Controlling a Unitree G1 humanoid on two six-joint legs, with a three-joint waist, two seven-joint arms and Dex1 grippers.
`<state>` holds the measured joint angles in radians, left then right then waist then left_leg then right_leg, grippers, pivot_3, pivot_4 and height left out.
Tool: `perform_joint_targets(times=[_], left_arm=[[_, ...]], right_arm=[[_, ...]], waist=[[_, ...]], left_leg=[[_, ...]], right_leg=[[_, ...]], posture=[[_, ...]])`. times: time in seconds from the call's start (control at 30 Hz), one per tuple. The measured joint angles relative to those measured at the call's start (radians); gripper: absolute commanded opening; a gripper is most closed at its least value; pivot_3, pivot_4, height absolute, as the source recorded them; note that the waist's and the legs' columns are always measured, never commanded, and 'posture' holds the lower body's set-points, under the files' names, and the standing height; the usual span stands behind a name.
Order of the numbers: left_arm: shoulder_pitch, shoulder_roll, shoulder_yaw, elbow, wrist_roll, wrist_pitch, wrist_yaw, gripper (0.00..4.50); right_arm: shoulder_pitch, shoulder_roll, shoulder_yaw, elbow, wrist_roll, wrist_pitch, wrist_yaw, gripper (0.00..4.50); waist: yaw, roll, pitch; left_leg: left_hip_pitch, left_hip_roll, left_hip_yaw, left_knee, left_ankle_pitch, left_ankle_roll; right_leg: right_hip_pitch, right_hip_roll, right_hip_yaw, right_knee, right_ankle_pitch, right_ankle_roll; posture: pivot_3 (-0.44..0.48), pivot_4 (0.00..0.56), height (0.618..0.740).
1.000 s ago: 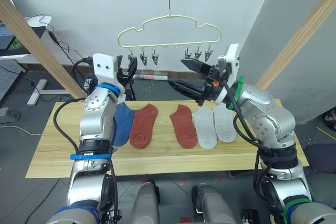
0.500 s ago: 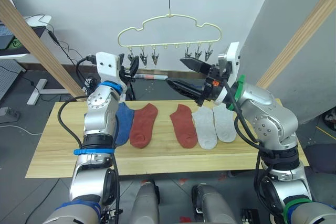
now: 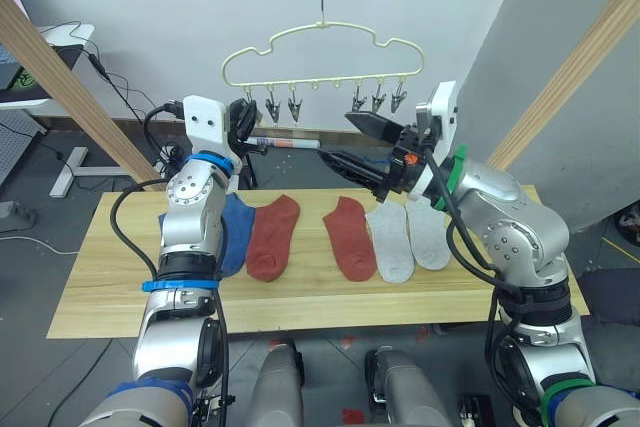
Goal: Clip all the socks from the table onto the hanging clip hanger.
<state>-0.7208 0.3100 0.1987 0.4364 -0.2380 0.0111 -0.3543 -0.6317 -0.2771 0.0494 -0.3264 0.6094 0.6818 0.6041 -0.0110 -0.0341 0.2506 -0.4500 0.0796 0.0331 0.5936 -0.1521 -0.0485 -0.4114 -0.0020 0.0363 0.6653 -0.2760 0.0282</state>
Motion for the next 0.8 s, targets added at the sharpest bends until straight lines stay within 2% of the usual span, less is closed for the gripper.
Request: perform_joint_targets(times=[0.07,0.2,0.33,0.43,0.6,0.7,0.8], left_arm=[[-0.001,0.0,-0.004,-0.002,0.0,0.0,-0.005,0.02],[0.0,0.001,-0.009,-0.009,0.0,0.003,-0.007,0.02],[0.003,0.023,-0.016,-0.042,0.012,0.027,-0.007,0.02],[0.019,0.042,-0.016,-0.074,0.019,0.051,-0.007,0.02],[0.065,0.044,-0.017,-0.124,0.016,0.091,-0.012,0.02],[0.082,0.043,-0.017,-0.147,0.015,0.098,-0.012,0.02],[0.1,0.039,-0.017,-0.175,0.011,0.117,-0.01,0.02]], right_arm=[[0.007,0.0,-0.001,0.0,0.001,0.004,-0.009,4.41],[0.039,-0.036,0.01,-0.002,-0.023,0.009,-0.026,4.41],[0.136,-0.179,0.074,0.024,-0.201,0.035,-0.105,4.41],[0.214,-0.236,0.105,0.087,-0.318,0.036,-0.161,4.41],[0.239,-0.2,0.09,0.266,-0.421,0.041,-0.267,4.41],[0.237,-0.151,0.077,0.365,-0.452,0.024,-0.316,4.41],[0.188,-0.064,0.011,0.503,-0.464,0.003,-0.393,4.41]], waist=[[0.0,0.0,0.0],[0.001,0.0,0.0],[0.004,-0.001,0.001],[0.004,0.0,0.001],[-0.01,0.0,0.001],[-0.017,0.0,0.001],[-0.022,0.0,0.001]], left_leg=[[0.0,0.0,0.0,0.0,0.0,0.0],[0.0,0.0,0.0,0.0,0.0,0.0],[0.0,0.0,0.0,0.0,0.0,0.0],[0.0,0.0,0.0,0.0,0.0,0.0],[0.0,0.0,0.001,0.0,0.0,0.0],[0.0,0.0,0.001,0.0,0.0,0.0],[0.0,0.0,0.002,0.001,0.0,0.0]], right_leg=[[0.0,0.0,0.0,0.0,0.0,0.0],[0.0,0.0,0.0,0.0,0.0,0.001],[0.0,-0.001,0.0,-0.001,-0.001,0.002],[0.0,-0.001,0.001,0.0,-0.002,0.003],[0.0,0.0,0.001,0.001,-0.002,0.004],[0.0,0.0,0.001,0.001,-0.001,0.004],[0.0,0.0,0.002,0.001,0.0,0.005]], posture=[[-0.031,0.281,0.74],[-0.027,0.279,0.74],[-0.026,0.276,0.74],[-0.032,0.273,0.74],[-0.028,0.267,0.74],[-0.024,0.267,0.74],[-0.017,0.268,0.74]])
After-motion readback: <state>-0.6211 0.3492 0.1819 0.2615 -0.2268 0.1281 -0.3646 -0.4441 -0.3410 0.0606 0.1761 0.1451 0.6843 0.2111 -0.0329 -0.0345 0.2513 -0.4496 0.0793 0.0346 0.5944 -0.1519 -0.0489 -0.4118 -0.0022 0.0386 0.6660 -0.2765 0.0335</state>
